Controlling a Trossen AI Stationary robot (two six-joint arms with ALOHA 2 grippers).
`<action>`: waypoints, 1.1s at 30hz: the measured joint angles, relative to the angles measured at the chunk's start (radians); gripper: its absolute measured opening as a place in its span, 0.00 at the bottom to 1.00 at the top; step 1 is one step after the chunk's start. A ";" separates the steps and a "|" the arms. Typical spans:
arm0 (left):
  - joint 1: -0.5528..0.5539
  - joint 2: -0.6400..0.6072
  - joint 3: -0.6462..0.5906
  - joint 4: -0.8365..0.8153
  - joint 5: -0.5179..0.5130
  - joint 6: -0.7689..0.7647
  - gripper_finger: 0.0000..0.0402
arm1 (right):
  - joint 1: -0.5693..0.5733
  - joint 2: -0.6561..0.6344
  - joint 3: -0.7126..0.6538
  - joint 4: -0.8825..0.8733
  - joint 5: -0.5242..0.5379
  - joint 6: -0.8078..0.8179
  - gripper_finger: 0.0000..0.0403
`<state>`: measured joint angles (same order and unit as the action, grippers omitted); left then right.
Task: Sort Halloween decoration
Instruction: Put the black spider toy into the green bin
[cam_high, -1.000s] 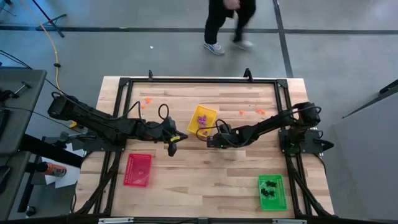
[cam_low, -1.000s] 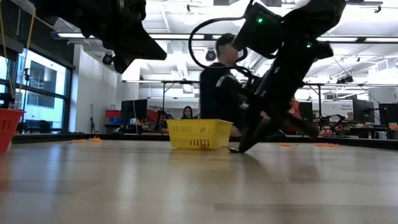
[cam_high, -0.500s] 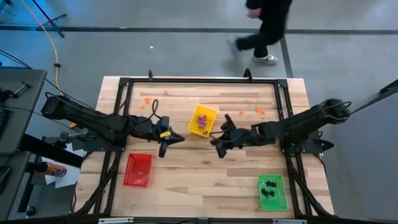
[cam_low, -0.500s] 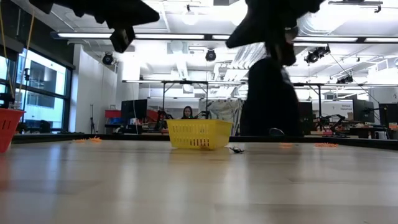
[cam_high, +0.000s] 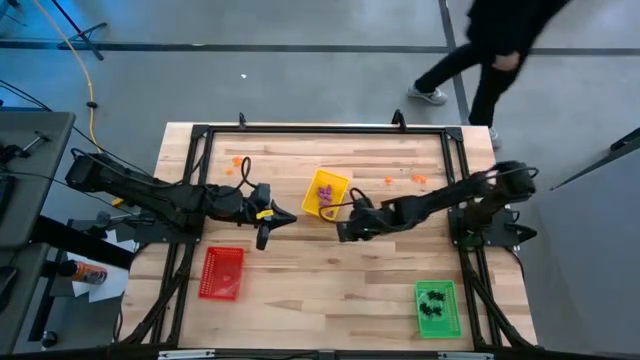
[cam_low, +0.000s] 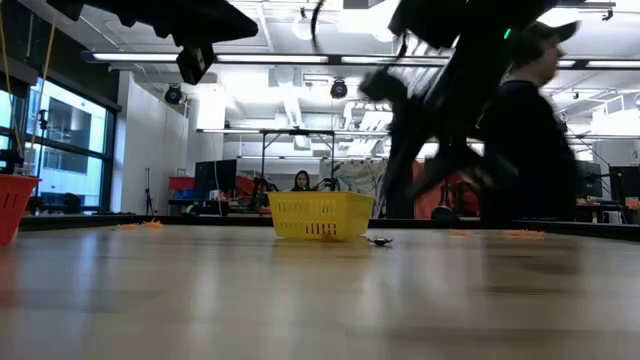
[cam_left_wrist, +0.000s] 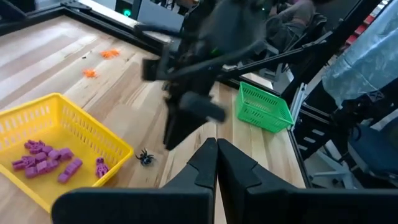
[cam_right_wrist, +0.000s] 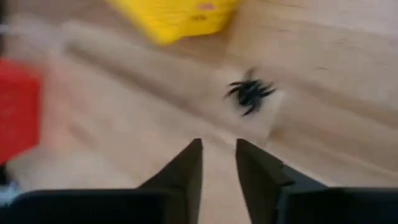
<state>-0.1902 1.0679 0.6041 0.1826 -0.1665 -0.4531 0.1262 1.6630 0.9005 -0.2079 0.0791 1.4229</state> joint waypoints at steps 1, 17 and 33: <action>0.000 0.000 0.000 -0.002 0.000 -0.008 0.00 | -0.011 0.028 0.001 0.004 -0.003 0.013 0.27; 0.000 0.000 0.000 -0.006 -0.004 -0.025 0.00 | -0.090 0.104 0.003 0.027 0.023 0.015 0.35; 0.000 0.000 0.000 -0.008 -0.031 -0.014 0.00 | -0.081 0.133 0.007 0.040 -0.011 0.042 0.35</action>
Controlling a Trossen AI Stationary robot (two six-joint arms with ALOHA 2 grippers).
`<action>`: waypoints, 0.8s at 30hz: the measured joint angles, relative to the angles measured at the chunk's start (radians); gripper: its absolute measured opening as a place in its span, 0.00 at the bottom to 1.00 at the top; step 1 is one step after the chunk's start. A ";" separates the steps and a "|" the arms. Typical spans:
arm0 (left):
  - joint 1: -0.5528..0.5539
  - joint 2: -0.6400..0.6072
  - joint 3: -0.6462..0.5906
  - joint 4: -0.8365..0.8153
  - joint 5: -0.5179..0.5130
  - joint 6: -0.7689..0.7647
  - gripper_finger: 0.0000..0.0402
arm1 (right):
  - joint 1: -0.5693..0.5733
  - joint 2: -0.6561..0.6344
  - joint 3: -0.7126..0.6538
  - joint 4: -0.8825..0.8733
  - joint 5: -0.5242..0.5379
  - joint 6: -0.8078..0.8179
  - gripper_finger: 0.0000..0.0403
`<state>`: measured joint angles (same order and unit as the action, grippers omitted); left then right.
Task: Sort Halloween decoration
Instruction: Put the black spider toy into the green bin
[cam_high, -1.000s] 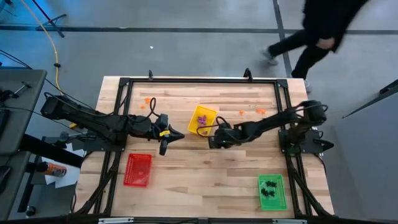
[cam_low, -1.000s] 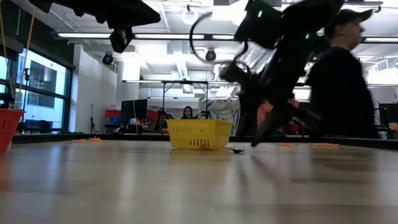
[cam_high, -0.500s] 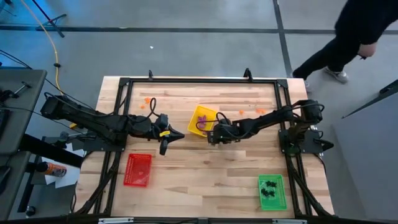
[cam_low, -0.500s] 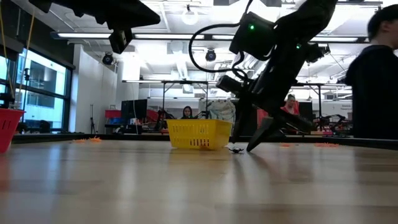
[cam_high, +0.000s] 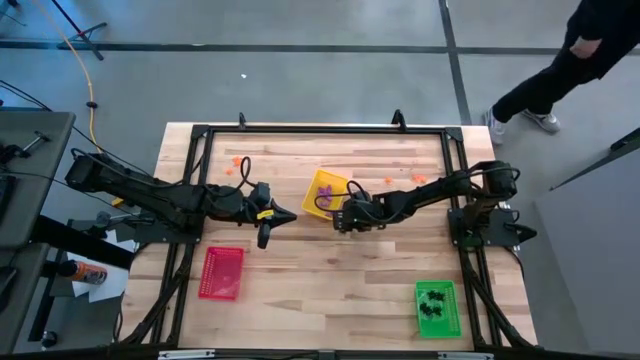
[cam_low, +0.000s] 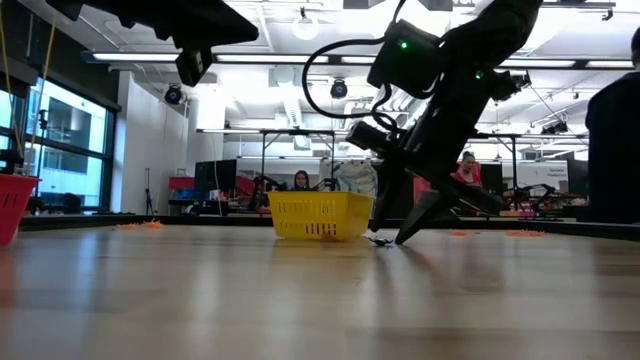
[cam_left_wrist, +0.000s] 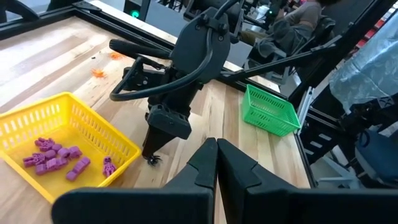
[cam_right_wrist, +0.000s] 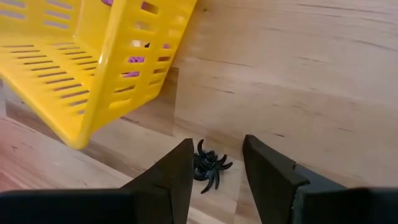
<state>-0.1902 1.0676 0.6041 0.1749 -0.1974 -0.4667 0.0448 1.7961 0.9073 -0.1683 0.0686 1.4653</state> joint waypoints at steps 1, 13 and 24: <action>0.000 0.000 0.000 -0.002 0.000 0.000 0.00 | 0.000 0.000 0.000 0.000 -0.002 0.001 0.35; 0.000 0.000 0.000 -0.027 -0.002 -0.001 0.00 | 0.012 0.003 0.000 0.004 -0.036 0.010 0.34; 0.000 0.000 0.000 -0.030 -0.032 -0.001 0.00 | 0.011 0.004 -0.003 -0.009 -0.026 0.012 0.18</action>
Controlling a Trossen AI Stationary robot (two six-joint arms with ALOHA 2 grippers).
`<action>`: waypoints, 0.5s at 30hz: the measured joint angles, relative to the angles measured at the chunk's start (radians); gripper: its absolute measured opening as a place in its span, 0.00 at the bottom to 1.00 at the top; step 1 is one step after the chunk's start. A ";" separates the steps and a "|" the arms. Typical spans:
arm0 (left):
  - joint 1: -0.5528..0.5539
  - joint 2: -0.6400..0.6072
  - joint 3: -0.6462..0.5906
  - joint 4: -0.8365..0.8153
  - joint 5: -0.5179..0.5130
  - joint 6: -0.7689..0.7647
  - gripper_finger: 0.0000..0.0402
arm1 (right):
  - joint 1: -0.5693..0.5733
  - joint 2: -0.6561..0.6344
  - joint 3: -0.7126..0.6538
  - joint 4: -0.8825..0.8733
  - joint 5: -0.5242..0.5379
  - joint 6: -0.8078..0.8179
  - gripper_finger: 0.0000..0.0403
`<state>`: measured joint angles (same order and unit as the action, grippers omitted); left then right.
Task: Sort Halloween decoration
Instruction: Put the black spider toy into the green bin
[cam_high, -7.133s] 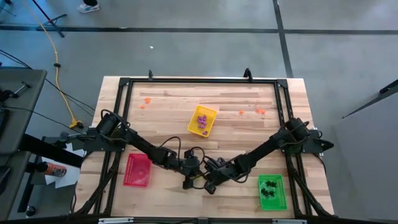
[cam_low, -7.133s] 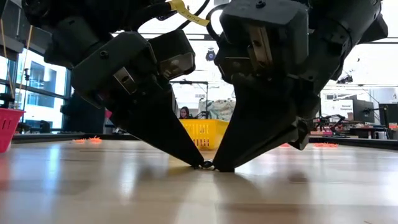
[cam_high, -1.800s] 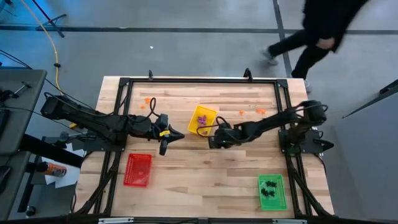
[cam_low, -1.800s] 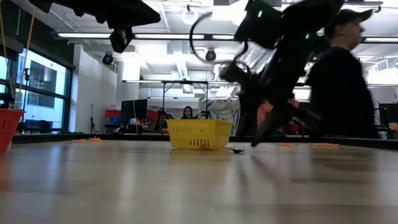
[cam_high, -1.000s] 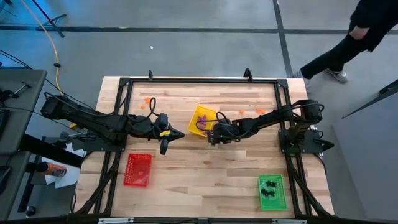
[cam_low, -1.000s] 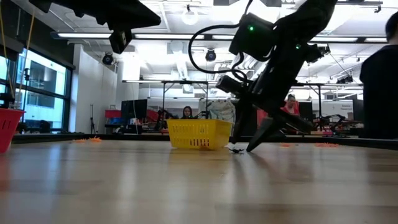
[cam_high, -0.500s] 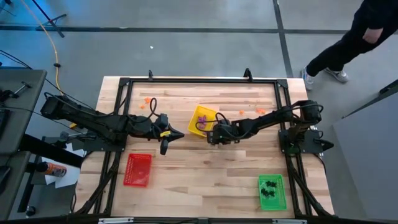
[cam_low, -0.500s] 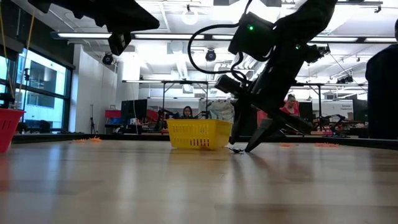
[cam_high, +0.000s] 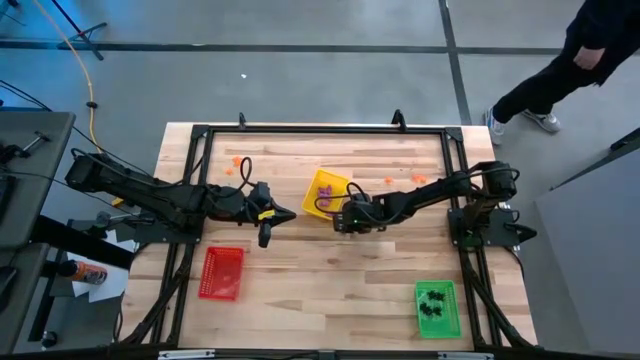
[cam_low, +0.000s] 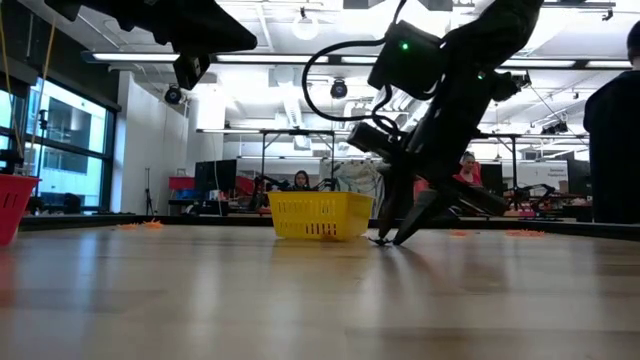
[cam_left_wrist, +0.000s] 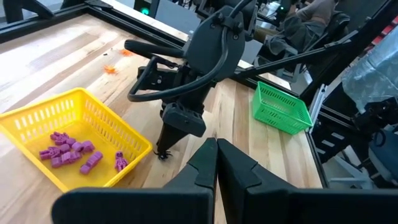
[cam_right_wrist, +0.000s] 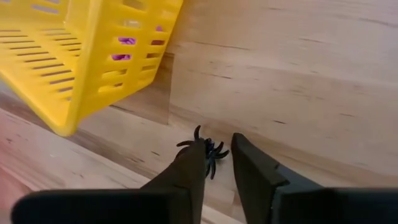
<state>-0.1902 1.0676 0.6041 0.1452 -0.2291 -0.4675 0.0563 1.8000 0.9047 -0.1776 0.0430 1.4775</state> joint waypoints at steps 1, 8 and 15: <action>0.000 0.000 0.000 0.000 0.000 0.000 0.00 | 0.000 0.000 0.000 -0.003 0.005 0.000 0.16; 0.000 0.000 0.000 -0.015 0.000 0.000 0.00 | 0.006 0.001 -0.001 -0.012 0.043 -0.012 0.02; 0.000 0.000 0.000 -0.023 0.001 -0.001 0.00 | 0.024 -0.013 -0.002 -0.026 0.066 -0.041 0.00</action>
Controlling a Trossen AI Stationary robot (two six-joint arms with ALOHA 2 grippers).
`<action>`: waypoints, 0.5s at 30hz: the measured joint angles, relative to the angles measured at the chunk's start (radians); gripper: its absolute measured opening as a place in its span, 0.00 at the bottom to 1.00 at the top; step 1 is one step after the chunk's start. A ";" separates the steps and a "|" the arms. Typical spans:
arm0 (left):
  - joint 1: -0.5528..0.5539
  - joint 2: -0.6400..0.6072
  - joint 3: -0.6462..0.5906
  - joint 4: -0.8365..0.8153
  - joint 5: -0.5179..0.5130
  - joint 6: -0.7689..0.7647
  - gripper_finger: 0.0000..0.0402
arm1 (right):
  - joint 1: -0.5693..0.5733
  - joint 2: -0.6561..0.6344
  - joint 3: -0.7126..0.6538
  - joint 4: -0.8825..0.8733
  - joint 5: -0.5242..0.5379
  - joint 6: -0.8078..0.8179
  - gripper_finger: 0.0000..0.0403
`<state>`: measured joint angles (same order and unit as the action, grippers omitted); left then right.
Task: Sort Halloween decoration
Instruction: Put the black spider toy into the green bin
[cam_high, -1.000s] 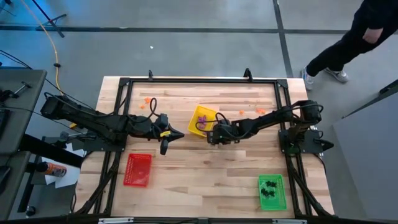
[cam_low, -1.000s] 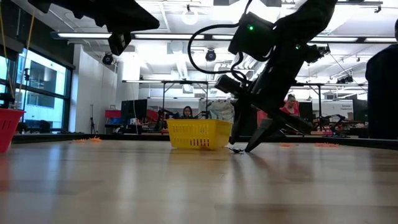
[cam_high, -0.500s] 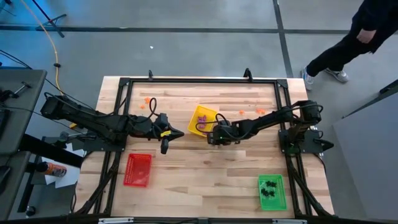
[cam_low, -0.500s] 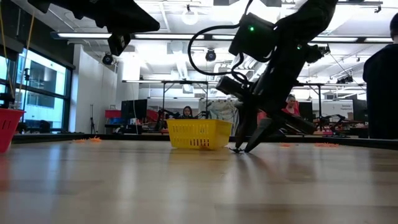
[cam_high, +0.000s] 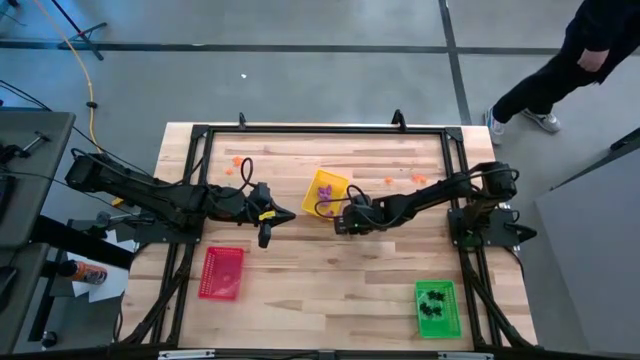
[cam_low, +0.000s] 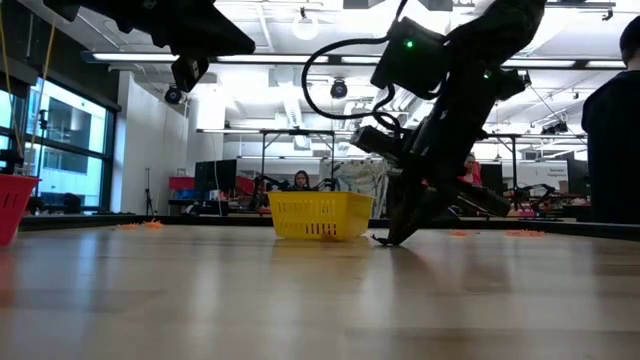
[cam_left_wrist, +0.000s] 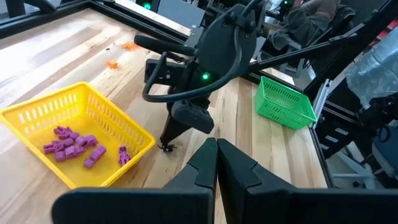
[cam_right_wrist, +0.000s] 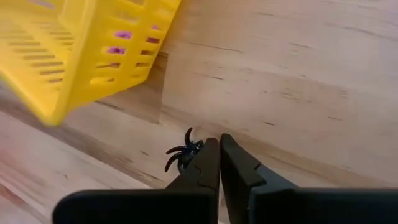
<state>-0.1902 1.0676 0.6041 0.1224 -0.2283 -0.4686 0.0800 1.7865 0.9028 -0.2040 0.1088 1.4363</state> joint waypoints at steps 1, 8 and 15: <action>0.000 0.000 0.000 0.000 0.000 0.001 0.00 | 0.001 -0.006 -0.001 -0.007 -0.003 -0.009 0.00; -0.001 -0.004 0.000 -0.011 0.092 0.036 0.00 | 0.006 -0.117 -0.003 -0.072 -0.012 -0.084 0.00; -0.001 -0.085 -0.001 -0.149 0.198 0.001 0.00 | 0.024 -0.306 -0.002 -0.144 0.053 -0.174 0.00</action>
<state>-0.1909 0.9823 0.6029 -0.0266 -0.0299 -0.4677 0.1043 1.4805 0.9005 -0.3481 0.1619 1.2626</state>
